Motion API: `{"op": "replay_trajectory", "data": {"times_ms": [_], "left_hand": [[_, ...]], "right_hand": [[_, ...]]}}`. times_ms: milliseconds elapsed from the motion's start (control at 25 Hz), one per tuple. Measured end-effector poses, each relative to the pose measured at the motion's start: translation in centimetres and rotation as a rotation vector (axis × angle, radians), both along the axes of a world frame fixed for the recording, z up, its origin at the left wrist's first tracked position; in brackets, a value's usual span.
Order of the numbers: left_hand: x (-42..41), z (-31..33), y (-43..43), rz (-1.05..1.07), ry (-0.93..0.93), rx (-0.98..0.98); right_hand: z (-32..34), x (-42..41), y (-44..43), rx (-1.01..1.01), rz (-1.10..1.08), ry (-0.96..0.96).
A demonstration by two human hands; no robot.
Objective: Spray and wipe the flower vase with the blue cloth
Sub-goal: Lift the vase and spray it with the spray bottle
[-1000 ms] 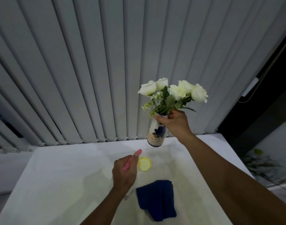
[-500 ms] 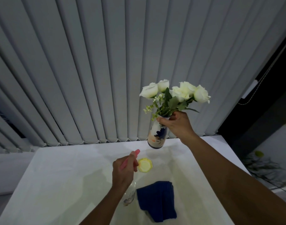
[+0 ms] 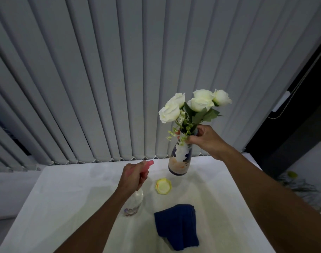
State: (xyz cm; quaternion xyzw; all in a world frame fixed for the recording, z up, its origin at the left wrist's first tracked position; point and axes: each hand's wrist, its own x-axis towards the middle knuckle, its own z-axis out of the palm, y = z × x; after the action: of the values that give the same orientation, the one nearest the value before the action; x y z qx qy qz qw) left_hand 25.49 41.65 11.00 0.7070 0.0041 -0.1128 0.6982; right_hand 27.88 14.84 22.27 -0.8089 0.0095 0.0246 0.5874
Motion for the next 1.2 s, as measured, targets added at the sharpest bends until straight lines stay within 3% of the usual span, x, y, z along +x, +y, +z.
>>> {"op": "replay_trajectory", "data": {"times_ms": [320,560,680,1200], "left_hand": [[-0.7,-0.7,-0.7,0.124,-0.018,0.081],[-4.1,-2.2,-3.6,0.224,-0.177,0.271],[-5.3,-2.6,-5.8,0.297,-0.200,0.298],[-5.0,-3.1,-6.3,0.433,-0.184,0.272]], "right_hand": [[0.2,-0.2,1.4,0.035,-0.093,-0.023],[-0.1,0.7,6.0,-0.227,-0.372,-0.149],[-0.7,1.2,8.3,-0.213,-0.470,-0.157],[-1.5,1.5,8.9,-0.191,-0.503,-0.143]]}}
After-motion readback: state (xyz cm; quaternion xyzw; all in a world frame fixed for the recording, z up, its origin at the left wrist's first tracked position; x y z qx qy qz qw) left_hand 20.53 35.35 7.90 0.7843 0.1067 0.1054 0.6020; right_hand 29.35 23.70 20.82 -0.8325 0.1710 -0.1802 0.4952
